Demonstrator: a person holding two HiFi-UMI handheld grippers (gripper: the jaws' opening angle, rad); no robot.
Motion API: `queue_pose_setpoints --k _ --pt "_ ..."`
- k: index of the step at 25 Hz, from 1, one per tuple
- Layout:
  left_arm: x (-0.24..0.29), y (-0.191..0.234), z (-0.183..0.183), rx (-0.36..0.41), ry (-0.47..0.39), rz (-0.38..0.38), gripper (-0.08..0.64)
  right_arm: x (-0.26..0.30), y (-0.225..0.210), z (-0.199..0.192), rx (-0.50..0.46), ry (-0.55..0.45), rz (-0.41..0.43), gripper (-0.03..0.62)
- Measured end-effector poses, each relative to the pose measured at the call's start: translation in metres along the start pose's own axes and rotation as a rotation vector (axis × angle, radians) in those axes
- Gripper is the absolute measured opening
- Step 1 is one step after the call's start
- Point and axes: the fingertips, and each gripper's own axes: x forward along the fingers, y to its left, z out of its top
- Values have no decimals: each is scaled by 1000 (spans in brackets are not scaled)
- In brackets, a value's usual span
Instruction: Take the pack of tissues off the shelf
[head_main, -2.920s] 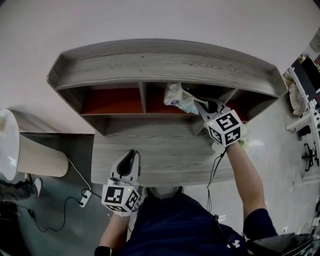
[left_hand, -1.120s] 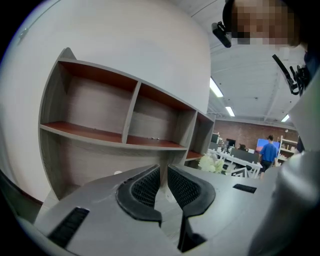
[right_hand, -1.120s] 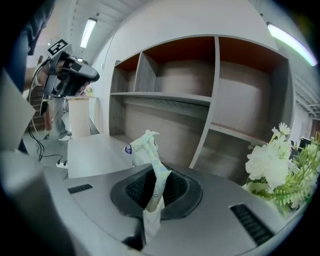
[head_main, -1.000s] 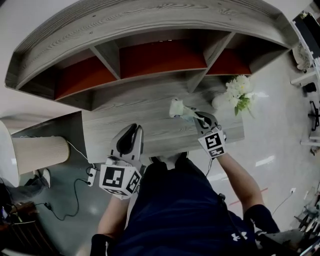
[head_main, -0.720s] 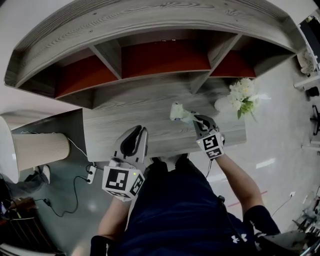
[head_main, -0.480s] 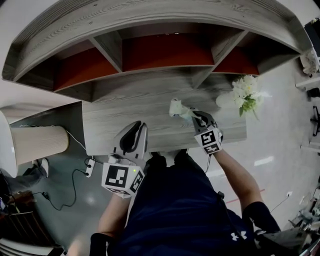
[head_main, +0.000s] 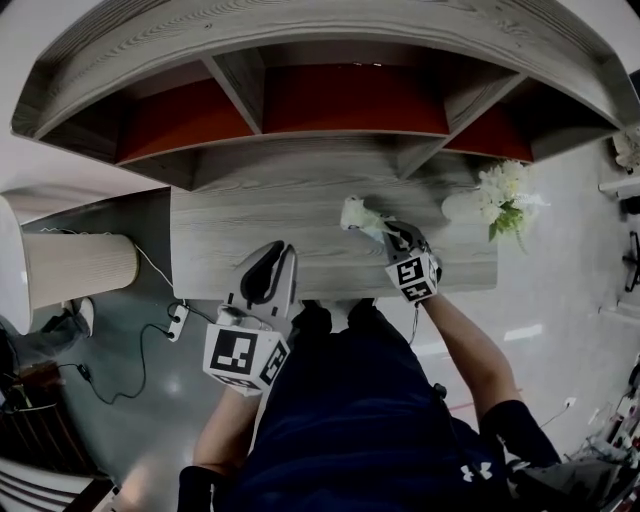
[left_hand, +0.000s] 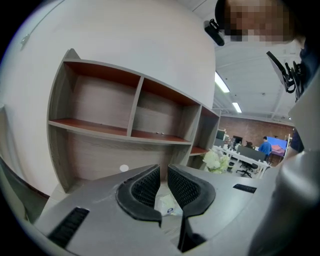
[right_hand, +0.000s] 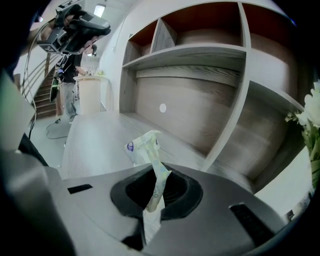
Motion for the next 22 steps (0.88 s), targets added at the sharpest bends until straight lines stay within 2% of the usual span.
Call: queue_pose_setpoints --k 11,22 --pt "-3 3 -4 -21 4 13 58 8 4 -16 7 42 -8 21" --pt "0 -2 -3 -23 -4 -9 58 2 11 -4 -21 14 13 205"
